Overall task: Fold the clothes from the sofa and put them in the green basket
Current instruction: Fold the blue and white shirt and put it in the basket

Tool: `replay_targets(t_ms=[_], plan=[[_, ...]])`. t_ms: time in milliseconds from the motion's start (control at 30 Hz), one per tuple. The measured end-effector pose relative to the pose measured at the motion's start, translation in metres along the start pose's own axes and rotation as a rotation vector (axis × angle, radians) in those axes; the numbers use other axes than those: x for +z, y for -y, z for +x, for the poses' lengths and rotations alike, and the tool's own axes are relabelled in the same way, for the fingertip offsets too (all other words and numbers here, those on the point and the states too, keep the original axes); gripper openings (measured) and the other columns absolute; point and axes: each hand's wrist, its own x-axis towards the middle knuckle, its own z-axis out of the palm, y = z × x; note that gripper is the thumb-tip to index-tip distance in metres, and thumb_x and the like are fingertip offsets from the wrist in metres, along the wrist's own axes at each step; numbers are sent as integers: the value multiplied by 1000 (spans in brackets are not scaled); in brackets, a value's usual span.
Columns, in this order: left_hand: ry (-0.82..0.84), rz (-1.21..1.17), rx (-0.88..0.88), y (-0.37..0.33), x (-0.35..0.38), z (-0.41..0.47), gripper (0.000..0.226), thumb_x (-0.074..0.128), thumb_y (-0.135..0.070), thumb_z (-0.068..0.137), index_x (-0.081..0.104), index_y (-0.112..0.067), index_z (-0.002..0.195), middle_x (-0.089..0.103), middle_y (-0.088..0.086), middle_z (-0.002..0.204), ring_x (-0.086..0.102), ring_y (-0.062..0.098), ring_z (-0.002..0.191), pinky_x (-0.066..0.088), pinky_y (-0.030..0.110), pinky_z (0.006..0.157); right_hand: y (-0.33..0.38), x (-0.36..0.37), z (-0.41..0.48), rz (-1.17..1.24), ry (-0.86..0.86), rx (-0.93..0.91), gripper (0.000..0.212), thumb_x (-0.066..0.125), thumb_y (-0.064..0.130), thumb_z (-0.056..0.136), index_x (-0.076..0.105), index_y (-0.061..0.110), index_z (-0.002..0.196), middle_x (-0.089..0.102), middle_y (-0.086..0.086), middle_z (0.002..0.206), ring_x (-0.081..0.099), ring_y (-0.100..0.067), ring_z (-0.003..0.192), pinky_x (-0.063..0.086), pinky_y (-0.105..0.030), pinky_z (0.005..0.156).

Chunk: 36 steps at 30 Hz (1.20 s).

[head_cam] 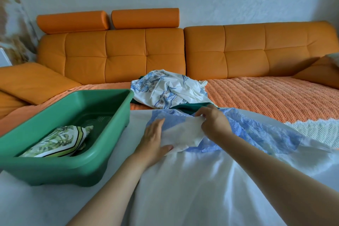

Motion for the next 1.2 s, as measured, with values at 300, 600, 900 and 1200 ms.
replay_targets(t_ms=[300,600,900,1200], plan=[[449,301,-111,15,-5,11,87,44,-78,86,-9,-55,152,-16,-3,166,-14,25,153,2,46,123,-28,2,-2,-569,220,-818,70,69,19,83,46,35,147,38,-10,157,44,-30,137,36,-45,110],[232,431,-138,-1,-1,32,55,18,-57,102,32,-39,152,13,4,166,5,21,152,6,42,119,-39,-11,0,-528,590,-214,68,40,17,97,19,47,154,-1,-2,168,-6,-21,154,5,-47,122],[455,438,-125,-11,24,40,82,27,-87,82,-11,-59,148,-19,-7,165,-19,28,152,-5,66,115,-13,-16,-27,-236,599,-310,43,33,47,102,69,29,116,64,9,132,59,-17,118,46,-37,100],[172,229,-82,-13,14,61,45,28,-38,105,41,-41,148,27,-4,162,20,18,149,22,46,118,-9,-8,-20,-347,375,-93,18,62,50,87,65,35,97,64,9,106,60,-17,103,43,-31,84]])
